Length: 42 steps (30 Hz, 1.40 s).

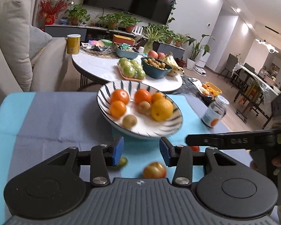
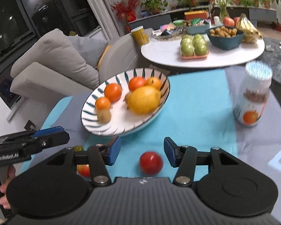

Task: Organize fruits
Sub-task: 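Grasp a red tomato with the right tool while the left tool grasps a red-yellow apple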

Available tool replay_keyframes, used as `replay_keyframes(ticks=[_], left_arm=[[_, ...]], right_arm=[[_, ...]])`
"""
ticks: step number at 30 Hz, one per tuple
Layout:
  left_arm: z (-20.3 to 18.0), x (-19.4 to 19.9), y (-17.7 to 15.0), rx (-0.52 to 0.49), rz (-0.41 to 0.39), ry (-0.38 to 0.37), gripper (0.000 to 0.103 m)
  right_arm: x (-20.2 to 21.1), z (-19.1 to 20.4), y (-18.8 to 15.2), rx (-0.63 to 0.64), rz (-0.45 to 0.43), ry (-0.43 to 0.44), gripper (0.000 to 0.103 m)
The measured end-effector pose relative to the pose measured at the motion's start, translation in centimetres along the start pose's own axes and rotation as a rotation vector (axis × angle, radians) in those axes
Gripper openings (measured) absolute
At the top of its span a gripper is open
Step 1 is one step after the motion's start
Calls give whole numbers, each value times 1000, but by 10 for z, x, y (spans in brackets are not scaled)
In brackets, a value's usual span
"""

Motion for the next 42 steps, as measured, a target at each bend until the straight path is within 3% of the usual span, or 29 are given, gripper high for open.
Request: replay_keyframes(ticks=[10, 32, 42], left_arm=[[-12, 3, -19, -8, 42, -10, 40], [-28, -8, -30, -60, 88, 10, 40], [-29, -13, -26, -69, 88, 13, 40]], right_arm=[[-3, 4, -13, -2, 3, -43, 76], [33, -1, -34, -53, -56, -26, 63], [6, 2, -22, -38, -27, -19, 65]])
Point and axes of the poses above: each gripper's, at about its wrist camera, not at the fingertips, and x roughly against the way its jaws point, z to its left, y to its top, the point moved 1 cm from there along -x, roughly the way its jaws point, and after that the axes turned 1 degree about -z, right-handed, at the moved point
